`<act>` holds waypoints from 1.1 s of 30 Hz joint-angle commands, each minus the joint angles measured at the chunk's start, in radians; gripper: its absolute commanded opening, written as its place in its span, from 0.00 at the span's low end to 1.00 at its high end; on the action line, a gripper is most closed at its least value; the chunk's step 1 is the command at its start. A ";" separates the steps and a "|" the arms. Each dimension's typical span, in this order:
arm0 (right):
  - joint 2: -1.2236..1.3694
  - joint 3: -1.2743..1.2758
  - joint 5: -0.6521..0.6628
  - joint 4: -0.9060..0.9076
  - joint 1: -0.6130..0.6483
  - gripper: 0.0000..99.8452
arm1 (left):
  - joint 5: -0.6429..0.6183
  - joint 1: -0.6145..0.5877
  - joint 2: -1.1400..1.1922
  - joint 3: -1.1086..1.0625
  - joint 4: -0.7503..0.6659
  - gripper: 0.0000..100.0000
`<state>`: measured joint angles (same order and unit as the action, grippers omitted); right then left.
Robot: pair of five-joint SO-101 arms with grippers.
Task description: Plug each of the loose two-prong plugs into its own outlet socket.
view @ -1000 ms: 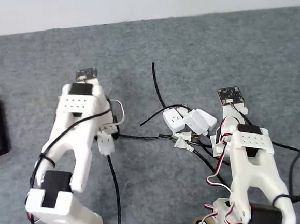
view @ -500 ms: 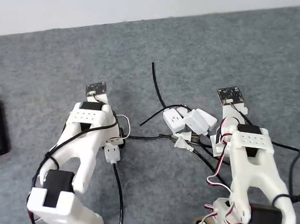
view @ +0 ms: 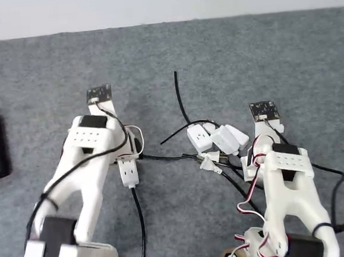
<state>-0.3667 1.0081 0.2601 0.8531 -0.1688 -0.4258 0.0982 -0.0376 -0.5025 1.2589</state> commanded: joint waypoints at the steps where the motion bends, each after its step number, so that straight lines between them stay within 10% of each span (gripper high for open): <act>1: -0.036 -0.005 0.011 -0.015 0.010 0.01 | 0.086 0.017 -0.219 -0.056 0.029 0.21; 12: -0.104 0.031 0.054 0.056 0.024 0.01 | 0.130 -0.152 -0.514 -0.383 -0.078 0.21; 24: -0.499 0.229 0.207 0.107 0.340 0.01 | 0.209 -0.393 -0.516 -0.518 -0.180 0.11; 33: -0.136 0.087 0.193 0.110 0.367 0.01 | 0.215 -0.399 -0.516 -0.541 -0.221 0.03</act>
<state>-0.6168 1.1983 0.4534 0.9559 0.1949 -0.2171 -0.2961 -0.5301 -1.0487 1.0825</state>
